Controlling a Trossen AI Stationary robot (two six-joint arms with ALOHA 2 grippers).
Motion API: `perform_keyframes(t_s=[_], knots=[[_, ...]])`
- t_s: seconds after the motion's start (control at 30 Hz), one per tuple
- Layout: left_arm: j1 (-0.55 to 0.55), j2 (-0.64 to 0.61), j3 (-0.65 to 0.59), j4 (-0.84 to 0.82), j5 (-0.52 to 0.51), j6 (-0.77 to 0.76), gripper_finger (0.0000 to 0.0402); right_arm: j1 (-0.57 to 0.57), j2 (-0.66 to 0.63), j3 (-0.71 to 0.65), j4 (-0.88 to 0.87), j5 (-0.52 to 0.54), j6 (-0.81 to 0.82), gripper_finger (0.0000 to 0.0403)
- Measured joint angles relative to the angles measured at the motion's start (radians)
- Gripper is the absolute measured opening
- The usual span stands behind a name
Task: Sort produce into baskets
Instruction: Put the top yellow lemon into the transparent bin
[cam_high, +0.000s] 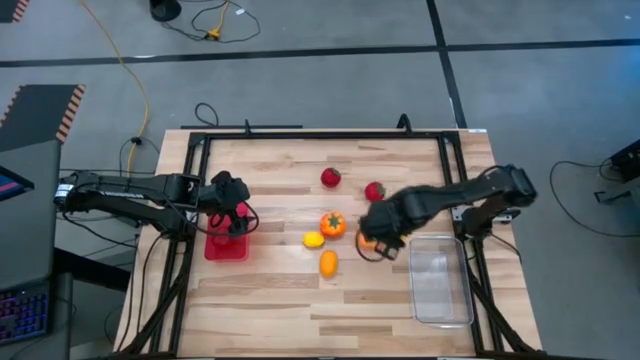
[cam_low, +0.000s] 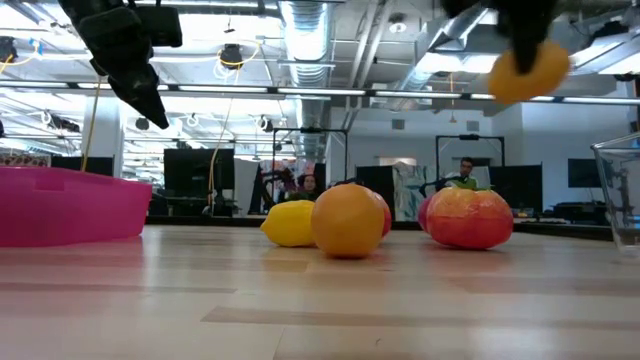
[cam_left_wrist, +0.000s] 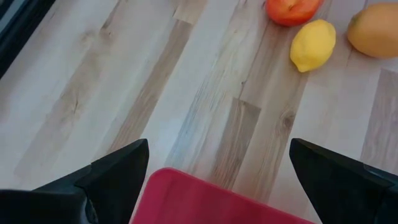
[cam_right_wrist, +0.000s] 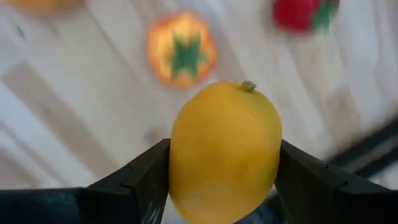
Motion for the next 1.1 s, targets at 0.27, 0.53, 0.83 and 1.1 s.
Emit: perform_keyframes(t_s=[0.27,0.53,0.83,1.1], knots=[[0.000,0.000,0.000,0.000,0.000,0.000,0.0377,0.192,0.004,-0.004,0.011,-0.076,0.041,0.0275],[0.000,0.000,0.000,0.000,0.000,0.000,0.0377,0.343,-0.001,-0.097,0.006,-0.145,0.249,0.0275],[0.000,0.000,0.000,0.000,0.000,0.000,0.0377,0.473,-0.002,-0.178,0.010,-0.206,0.425,0.0275],[0.000,0.000,0.000,0.000,0.000,0.000,0.0377,0.495,-0.001,-0.178,0.025,-0.207,0.451,0.0276]])
